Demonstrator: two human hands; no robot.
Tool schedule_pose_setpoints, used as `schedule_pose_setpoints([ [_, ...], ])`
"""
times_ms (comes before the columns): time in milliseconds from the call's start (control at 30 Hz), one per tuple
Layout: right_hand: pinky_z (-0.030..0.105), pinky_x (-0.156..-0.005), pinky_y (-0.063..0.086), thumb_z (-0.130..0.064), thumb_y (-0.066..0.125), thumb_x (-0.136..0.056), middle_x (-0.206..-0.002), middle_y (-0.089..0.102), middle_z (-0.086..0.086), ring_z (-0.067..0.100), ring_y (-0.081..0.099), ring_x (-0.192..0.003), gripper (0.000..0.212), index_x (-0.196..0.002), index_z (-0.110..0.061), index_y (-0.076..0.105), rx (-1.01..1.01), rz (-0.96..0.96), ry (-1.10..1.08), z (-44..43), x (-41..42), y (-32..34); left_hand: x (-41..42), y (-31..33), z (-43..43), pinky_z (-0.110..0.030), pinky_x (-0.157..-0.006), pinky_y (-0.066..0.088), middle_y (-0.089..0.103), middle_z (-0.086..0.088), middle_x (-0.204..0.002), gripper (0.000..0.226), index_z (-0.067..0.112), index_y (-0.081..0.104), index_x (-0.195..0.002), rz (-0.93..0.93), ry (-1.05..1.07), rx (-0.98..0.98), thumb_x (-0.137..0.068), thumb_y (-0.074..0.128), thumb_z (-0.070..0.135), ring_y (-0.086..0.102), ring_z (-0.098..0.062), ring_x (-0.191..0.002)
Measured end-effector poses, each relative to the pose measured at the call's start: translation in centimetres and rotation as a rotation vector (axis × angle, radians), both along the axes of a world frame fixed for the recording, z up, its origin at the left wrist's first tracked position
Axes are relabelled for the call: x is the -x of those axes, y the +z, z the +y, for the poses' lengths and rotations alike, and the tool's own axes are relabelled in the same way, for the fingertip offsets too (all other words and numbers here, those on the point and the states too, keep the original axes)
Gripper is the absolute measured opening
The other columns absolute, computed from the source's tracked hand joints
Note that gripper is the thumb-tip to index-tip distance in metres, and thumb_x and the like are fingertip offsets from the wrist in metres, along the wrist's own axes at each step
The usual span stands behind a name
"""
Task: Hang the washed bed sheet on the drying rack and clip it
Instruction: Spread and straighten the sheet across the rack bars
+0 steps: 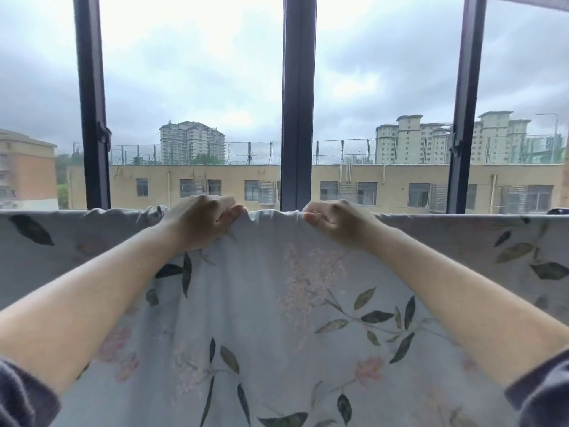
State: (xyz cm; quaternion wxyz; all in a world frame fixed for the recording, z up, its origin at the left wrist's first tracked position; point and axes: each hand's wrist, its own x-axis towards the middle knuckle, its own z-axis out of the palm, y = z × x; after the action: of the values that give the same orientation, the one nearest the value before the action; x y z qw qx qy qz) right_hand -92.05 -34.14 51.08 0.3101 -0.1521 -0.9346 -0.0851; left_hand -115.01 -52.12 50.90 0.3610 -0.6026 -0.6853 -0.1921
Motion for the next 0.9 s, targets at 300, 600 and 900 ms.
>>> schedule_pose_setpoints([
  [300, 0.036, -0.060, 0.048, -0.035, 0.050, -0.094, -0.060, 0.058, -0.004, 0.021, 0.056, -0.062, 0.036, -0.067, -0.013, 0.060, 0.045, 0.235, 0.142, -0.4, 2.6, -0.4, 2.7, -2.0, -5.1, -0.032, -0.055, 0.050, 0.066, 0.000, -0.070, 0.030, 0.012, 0.062, -0.089, -0.079, -0.092, -0.222, -0.093, 0.050, 0.040, 0.059, -0.019, -0.056],
  [600, 0.033, -0.060, 0.041, -0.031, 0.045, -0.094, -0.052, 0.046, -0.007, 0.025, 0.049, -0.061, 0.043, -0.053, -0.017, 0.041, 0.115, 0.459, -0.002, 0.3, 5.0, 3.3, 3.9, 3.8, -2.2, -0.037, -0.071, 0.045, 0.063, -0.017, -0.087, 0.024, 0.008, 0.060, -0.088, -0.383, 0.267, -0.389, -0.097, 0.049, 0.027, 0.058, -0.033, -0.083],
  [900, 0.028, -0.095, 0.034, -0.043, 0.040, -0.099, -0.133, 0.053, 0.000, 0.021, 0.050, -0.121, 0.044, -0.130, -0.016, 0.056, 0.658, -0.204, -0.190, 0.4, 6.2, 3.8, 7.5, 2.9, -0.7, -0.037, -0.083, 0.048, 0.067, -0.009, -0.098, 0.040, 0.011, 0.069, -0.093, -0.653, 0.455, 0.047, -0.094, 0.042, 0.041, 0.060, -0.025, -0.087],
])
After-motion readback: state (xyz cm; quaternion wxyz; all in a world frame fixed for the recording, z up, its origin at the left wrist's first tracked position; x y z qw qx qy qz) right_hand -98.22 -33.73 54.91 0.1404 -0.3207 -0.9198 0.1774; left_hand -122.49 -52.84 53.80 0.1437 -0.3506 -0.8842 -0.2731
